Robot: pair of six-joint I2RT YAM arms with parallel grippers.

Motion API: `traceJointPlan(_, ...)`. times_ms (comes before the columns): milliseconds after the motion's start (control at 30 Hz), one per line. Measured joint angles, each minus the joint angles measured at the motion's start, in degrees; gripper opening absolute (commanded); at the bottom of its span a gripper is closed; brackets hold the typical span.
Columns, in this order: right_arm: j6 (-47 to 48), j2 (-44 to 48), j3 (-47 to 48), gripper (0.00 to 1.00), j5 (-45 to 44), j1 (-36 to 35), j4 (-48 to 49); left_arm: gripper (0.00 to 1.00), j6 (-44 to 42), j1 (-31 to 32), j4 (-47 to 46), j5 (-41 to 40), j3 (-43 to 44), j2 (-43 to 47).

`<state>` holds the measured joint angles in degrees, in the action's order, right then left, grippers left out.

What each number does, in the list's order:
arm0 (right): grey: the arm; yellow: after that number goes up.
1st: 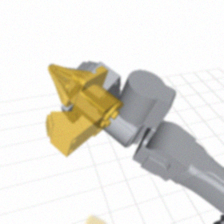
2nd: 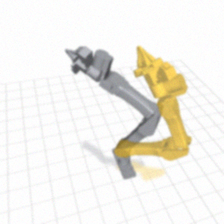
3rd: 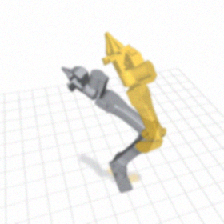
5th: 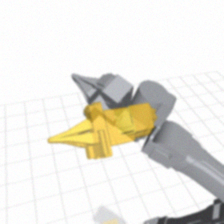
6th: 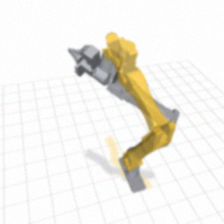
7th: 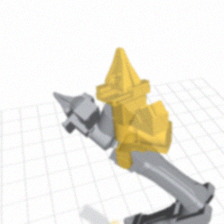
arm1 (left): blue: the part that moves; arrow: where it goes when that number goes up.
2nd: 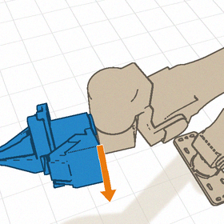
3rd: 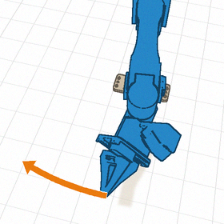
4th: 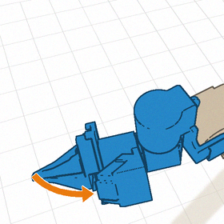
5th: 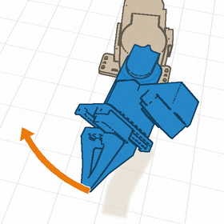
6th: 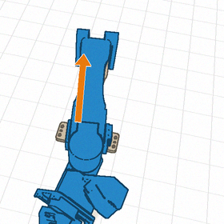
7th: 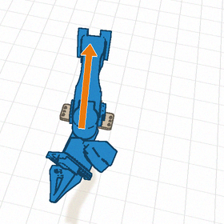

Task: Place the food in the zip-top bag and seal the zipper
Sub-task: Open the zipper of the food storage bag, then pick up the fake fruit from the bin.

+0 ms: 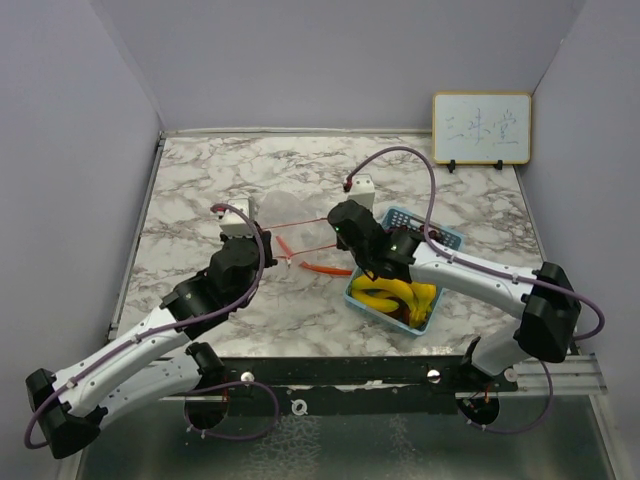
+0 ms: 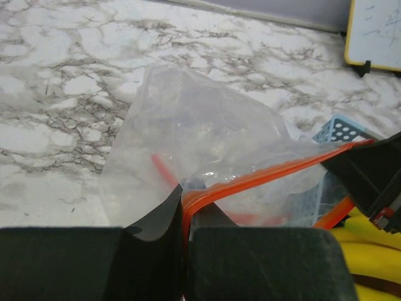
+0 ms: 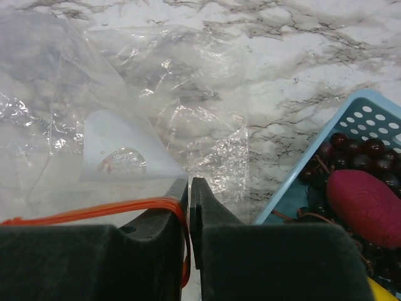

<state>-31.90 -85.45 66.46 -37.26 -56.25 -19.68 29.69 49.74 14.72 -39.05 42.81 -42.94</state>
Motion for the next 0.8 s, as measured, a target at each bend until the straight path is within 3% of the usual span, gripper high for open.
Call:
traceJointPlan(133, 2.0, -2.0, 1.0, 0.34, 0.3, 0.7, -0.9, 0.00, -0.3, -0.2, -0.3, -1.1, -3.1, -1.8)
traceJointPlan(300, 7.7, 1.1, -3.4, 0.83, 9.6, 1.7, 3.5, 0.00, -0.3, -0.3, -3.1, -2.8, -6.4, -7.4)
traceJointPlan(567, 11.6, 13.4, -5.0, 0.85, 18.8, 1.8, 4.4, 0.00, -0.9, -0.5, -7.7, -2.8, -6.5, -14.7)
traceJointPlan(700, 9.4, 19.1, -4.5, 0.85, 17.9, 1.8, -2.2, 0.00, -1.7, -0.5, -9.7, -2.8, -5.7, -16.3)
traceJointPlan(733, 8.3, 20.2, -4.4, 0.96, 17.2, 1.8, -5.1, 0.00, -2.0, -0.5, -10.3, -2.8, -5.7, -16.7)
traceJointPlan(800, 4.8, 21.9, -4.0, 1.00, 15.1, 1.8, -11.8, 0.00, -2.4, -0.5, -11.0, -2.7, -5.6, -17.2)
